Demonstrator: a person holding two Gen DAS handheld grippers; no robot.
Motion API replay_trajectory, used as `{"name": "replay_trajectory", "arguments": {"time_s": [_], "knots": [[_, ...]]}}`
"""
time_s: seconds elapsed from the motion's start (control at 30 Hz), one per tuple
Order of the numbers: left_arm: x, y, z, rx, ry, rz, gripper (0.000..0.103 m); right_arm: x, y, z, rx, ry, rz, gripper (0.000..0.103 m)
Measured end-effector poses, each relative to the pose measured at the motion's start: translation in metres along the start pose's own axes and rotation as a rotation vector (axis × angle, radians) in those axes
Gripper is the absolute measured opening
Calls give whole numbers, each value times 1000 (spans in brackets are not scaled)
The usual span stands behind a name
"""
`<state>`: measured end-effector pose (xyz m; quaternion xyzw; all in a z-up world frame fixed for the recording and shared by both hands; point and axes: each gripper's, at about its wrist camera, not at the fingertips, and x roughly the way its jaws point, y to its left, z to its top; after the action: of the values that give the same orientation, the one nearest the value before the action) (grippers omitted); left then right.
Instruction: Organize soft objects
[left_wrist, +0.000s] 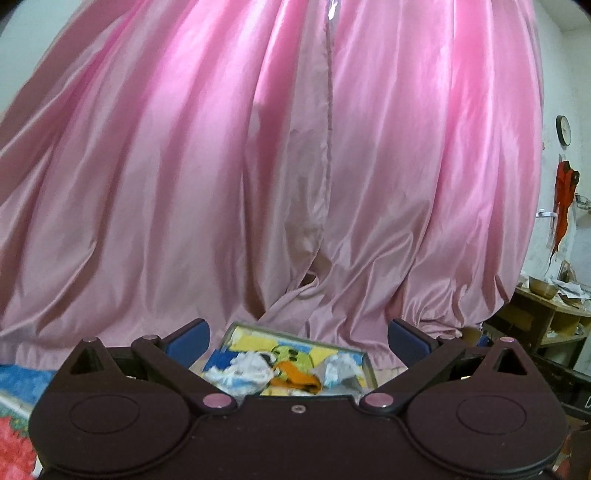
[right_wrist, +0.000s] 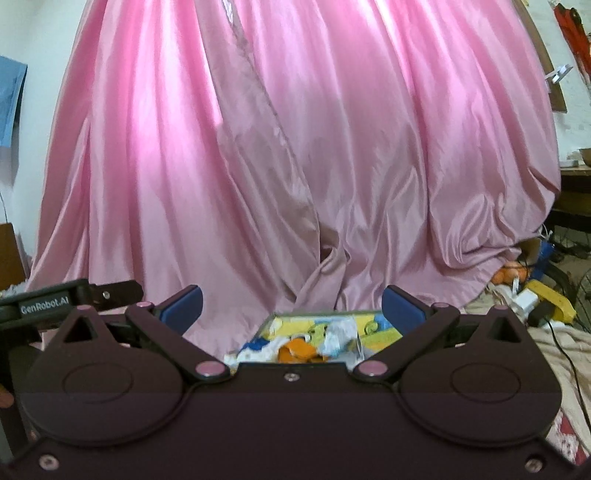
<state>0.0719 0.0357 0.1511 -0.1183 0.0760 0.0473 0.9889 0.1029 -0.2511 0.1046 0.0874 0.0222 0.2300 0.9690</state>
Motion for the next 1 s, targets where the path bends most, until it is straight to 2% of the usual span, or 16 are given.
{"name": "replay_trajectory", "arguments": {"time_s": [0.43, 0.57, 0.67, 1.0], "knots": [[-54, 24, -59, -5, 73, 60, 102, -50, 20, -66, -24, 108, -42, 103], [-61, 32, -75, -21, 109, 75, 102, -67, 29, -86, -33, 141, -66, 103], [-68, 34, -85, -17, 129, 76, 102, -62, 37, -99, -44, 161, -81, 103], [-84, 37, -108, 11, 196, 101, 102, -90, 48, -139, -35, 237, -84, 103]]}}
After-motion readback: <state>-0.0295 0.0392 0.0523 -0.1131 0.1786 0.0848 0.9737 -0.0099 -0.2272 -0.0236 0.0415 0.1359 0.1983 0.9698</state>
